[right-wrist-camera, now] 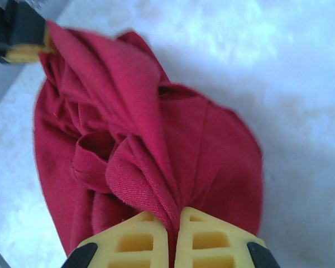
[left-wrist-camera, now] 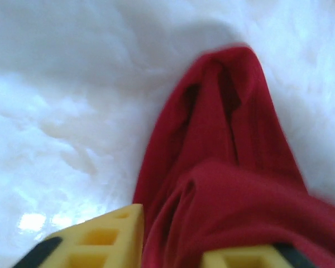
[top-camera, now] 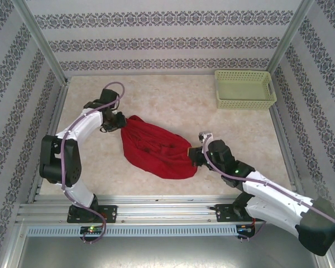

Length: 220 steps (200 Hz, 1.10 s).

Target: Fold the inside-out t-shirt

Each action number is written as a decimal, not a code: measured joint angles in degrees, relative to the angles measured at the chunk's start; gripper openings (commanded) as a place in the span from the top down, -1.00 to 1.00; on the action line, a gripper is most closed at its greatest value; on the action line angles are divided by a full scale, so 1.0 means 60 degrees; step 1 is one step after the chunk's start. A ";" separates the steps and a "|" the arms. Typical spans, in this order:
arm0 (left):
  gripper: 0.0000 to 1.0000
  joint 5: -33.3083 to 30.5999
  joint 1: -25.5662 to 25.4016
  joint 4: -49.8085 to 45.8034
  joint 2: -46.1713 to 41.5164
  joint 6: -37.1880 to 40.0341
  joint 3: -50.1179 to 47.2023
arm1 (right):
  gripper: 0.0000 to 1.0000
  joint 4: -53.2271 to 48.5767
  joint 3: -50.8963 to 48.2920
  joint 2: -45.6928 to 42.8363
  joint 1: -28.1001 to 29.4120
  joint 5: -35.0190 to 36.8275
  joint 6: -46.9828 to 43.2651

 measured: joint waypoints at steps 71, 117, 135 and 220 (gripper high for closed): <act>-0.31 -0.1126 -0.4787 -0.0517 -0.2415 -0.0288 -0.0186 | 1.00 0.0954 -0.0240 0.0444 0.0047 -0.0142 0.0521; -0.18 -0.1140 -0.5901 0.0015 -0.1432 -0.1242 -0.0696 | 1.00 0.1035 -0.0175 0.0550 0.0535 -0.0062 0.0382; -0.13 -0.1071 -0.5956 0.0175 -0.0980 -0.1384 -0.0743 | 1.00 0.1031 -0.0168 0.0557 0.0637 0.0058 0.0372; 1.00 -0.0947 -0.5967 0.0911 0.0186 -0.1443 -0.0743 | 1.00 0.0801 -0.0007 0.0568 0.0619 0.0703 0.0474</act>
